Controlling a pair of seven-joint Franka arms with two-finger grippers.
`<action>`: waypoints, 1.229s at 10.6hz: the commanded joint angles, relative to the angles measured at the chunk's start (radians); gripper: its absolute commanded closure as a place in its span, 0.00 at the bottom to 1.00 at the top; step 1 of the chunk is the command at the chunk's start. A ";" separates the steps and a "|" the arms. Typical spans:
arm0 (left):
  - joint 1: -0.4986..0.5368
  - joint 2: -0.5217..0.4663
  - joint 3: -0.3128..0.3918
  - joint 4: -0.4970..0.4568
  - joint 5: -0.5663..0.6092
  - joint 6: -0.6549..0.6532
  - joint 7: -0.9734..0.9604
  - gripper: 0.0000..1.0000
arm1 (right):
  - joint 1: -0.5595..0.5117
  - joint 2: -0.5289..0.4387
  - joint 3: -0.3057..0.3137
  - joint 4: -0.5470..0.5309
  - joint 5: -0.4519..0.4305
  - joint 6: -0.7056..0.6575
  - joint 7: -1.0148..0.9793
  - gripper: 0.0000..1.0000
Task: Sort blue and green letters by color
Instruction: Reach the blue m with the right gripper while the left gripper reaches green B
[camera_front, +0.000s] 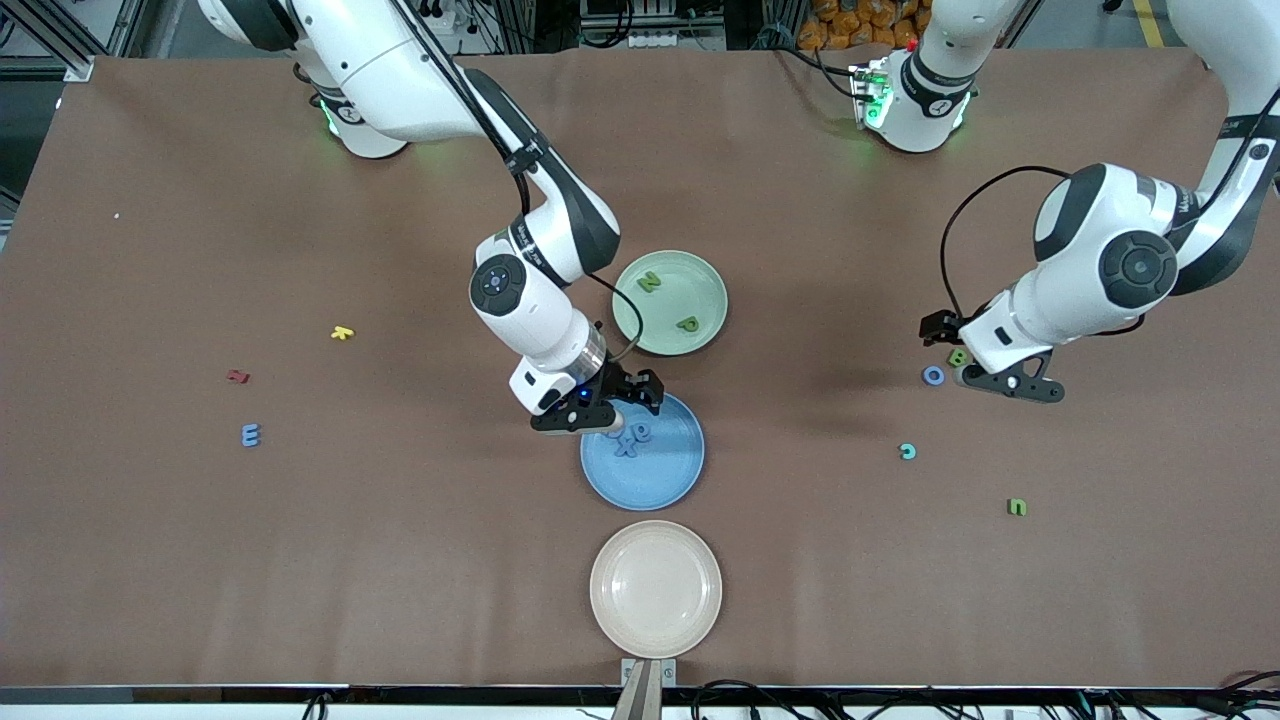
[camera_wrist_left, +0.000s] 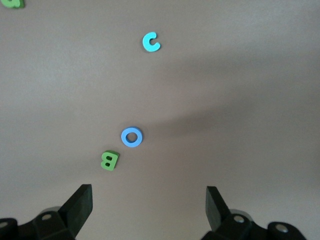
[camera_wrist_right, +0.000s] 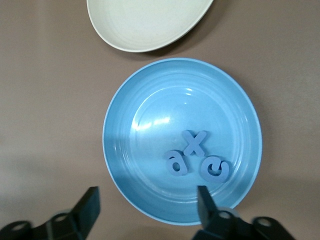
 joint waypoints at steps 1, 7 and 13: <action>0.187 -0.021 -0.119 -0.127 -0.017 0.113 0.027 0.00 | -0.029 -0.010 -0.002 -0.015 0.011 -0.010 -0.018 0.00; 0.192 -0.022 -0.116 -0.118 -0.012 0.115 0.028 0.00 | -0.236 -0.118 -0.005 -0.213 0.006 -0.013 -0.283 0.00; 0.195 -0.007 -0.066 -0.127 -0.003 0.132 0.085 0.00 | -0.479 -0.206 -0.077 -0.270 -0.296 -0.235 -0.480 0.00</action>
